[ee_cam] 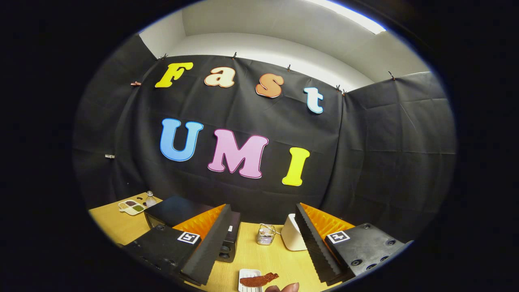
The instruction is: Open the toaster oven, put the food inside, and close the toaster oven door.
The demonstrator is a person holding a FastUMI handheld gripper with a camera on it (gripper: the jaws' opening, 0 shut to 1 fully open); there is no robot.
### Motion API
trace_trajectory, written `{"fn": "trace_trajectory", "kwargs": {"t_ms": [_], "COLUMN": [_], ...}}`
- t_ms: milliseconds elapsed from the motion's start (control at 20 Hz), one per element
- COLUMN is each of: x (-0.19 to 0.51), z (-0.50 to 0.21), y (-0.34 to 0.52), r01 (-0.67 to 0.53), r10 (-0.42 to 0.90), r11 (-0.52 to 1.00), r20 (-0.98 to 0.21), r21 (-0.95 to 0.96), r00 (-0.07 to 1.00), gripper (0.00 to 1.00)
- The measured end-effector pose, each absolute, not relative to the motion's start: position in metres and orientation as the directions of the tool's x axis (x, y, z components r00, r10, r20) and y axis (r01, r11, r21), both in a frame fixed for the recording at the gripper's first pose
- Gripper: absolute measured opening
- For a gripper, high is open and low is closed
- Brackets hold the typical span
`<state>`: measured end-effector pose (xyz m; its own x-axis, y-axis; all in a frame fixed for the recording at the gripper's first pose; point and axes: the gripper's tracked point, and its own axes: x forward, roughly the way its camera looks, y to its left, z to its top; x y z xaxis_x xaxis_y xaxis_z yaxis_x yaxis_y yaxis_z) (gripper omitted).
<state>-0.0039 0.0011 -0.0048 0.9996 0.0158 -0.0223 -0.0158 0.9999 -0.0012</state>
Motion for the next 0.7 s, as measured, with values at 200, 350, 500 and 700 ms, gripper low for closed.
{"fn": "trace_trajectory", "kwargs": {"t_ms": [200, 350, 500, 700], "x": [-0.004, -0.004, -0.001, 0.009], "z": [-0.007, -0.009, -0.015, -0.027], "y": [0.002, 0.004, 0.013, 0.066], "r01": [-0.02, -0.038, -0.071, -0.119], "r10": [0.02, 0.038, 0.072, 0.122], "r11": [1.0, 0.999, 0.997, 0.992], "r20": [-0.033, -0.053, -0.074, -0.086], "r21": [0.003, 0.011, 0.021, 0.035], "r00": [0.999, 0.998, 0.995, 0.989], "gripper": [0.97, 0.97, 0.97, 0.97]}}
